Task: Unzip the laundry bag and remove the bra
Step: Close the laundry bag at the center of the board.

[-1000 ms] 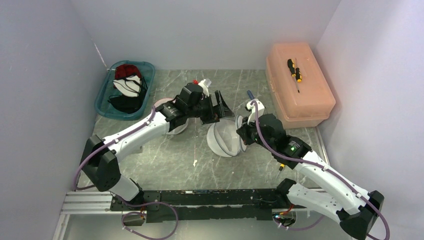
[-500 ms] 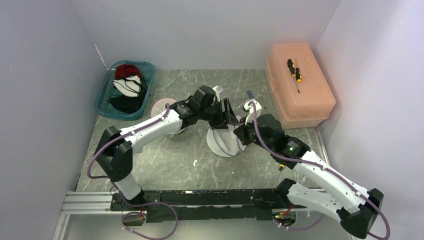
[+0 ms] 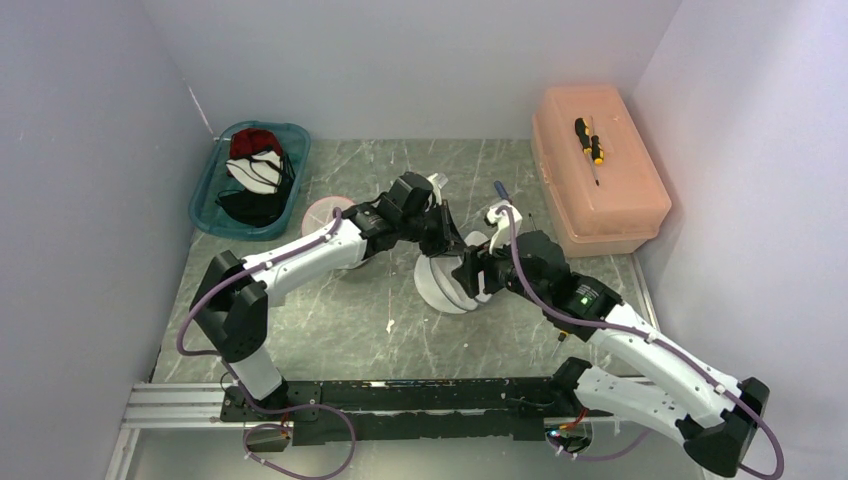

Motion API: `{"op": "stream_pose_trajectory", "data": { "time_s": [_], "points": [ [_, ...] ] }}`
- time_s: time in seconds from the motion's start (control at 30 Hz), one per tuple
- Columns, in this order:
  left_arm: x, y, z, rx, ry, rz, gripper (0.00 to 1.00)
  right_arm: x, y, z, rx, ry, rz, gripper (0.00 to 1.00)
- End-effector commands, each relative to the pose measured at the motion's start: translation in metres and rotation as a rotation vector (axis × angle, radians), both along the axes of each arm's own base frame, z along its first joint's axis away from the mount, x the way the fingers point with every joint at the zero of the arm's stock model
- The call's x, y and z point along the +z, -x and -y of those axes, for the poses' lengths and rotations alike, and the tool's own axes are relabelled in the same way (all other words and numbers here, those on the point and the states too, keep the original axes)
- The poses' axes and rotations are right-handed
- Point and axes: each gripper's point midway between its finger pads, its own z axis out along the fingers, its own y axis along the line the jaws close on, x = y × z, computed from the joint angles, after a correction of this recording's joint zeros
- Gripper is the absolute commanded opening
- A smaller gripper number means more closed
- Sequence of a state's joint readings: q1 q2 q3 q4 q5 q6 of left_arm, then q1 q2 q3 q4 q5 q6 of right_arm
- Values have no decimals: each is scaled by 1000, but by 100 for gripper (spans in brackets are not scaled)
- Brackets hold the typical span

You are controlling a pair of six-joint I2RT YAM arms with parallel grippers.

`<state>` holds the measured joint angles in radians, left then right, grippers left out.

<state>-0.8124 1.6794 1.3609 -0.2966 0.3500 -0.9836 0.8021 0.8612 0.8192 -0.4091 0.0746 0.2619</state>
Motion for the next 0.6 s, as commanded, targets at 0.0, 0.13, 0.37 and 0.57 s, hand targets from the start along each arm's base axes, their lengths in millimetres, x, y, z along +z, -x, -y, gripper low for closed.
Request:
{"op": "stream_pose_trajectory", "data": {
  "time_s": [0.0, 0.13, 0.37, 0.57],
  "points": [
    [8, -3, -6, 8, 10, 58, 3, 39, 5, -3, 2, -127, 53, 75],
    [3, -6, -19, 16, 16, 84, 3, 42, 2, 4, -54, -185, 33, 83],
    [-15, -8, -53, 45, 22, 120, 3, -1, -13, 22, -169, -295, -101, 84],
    [-22, -13, -66, 57, 10, 150, 3, -42, -26, 34, -237, -423, -217, 80]
  ]
}}
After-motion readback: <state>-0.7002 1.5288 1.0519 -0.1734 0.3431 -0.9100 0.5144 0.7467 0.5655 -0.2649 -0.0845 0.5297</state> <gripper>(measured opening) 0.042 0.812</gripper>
